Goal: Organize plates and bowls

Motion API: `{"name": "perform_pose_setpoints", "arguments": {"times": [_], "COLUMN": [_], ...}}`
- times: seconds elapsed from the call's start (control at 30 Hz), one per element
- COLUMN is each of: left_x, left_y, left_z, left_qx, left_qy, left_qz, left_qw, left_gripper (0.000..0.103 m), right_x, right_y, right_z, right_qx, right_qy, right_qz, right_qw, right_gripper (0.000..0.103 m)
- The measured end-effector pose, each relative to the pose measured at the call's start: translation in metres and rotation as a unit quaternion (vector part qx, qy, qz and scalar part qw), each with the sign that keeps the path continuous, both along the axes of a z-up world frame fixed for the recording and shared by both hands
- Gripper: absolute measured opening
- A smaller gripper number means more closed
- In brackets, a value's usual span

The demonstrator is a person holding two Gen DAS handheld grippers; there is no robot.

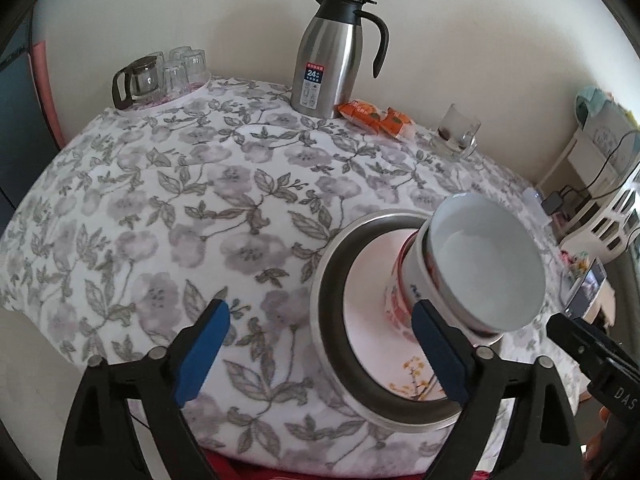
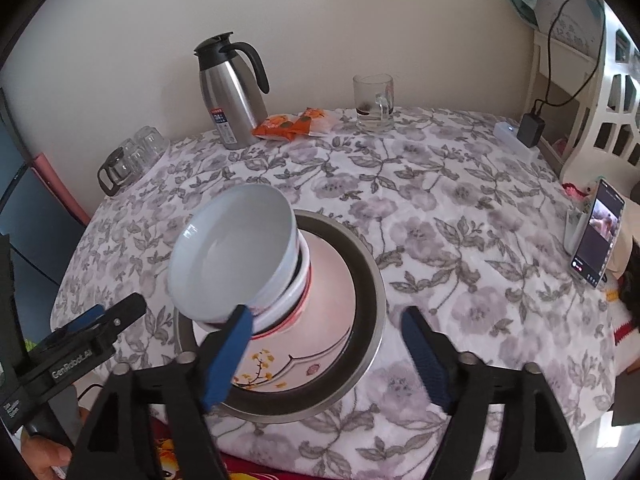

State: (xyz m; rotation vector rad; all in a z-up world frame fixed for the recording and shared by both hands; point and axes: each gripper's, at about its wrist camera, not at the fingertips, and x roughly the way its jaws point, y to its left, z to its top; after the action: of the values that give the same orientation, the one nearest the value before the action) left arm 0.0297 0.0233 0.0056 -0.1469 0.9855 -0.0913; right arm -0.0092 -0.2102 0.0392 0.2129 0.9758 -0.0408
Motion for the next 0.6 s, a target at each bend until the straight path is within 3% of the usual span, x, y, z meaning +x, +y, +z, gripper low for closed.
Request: {"name": "perform_pose_setpoints", "arguments": {"times": [0.07,0.17,0.6], "left_x": [-0.002,-0.004,-0.016], "left_y": [0.0,0.001,0.0], "left_z": [-0.001,-0.002,0.003], "left_qx": [0.005,0.012,0.021], "left_qy": [0.003,0.007,0.007], "left_qz": [0.0,0.002,-0.011], "left_qw": [1.0,0.9999,0.9997], "left_gripper": [0.093,0.093,0.094], "right_x": [-0.002,-0.005,-0.02], "right_y": [-0.001,-0.003,0.002], "right_z": [-0.003,-0.009,-0.023], "right_qx": [0.0,-0.001,-0.003], "right_qy": [-0.001,0.0,0.004], "right_qz": [-0.003,-0.007,-0.008], "right_qw": [1.0,1.0,1.0], "right_gripper": [0.089,0.103,0.103]}}
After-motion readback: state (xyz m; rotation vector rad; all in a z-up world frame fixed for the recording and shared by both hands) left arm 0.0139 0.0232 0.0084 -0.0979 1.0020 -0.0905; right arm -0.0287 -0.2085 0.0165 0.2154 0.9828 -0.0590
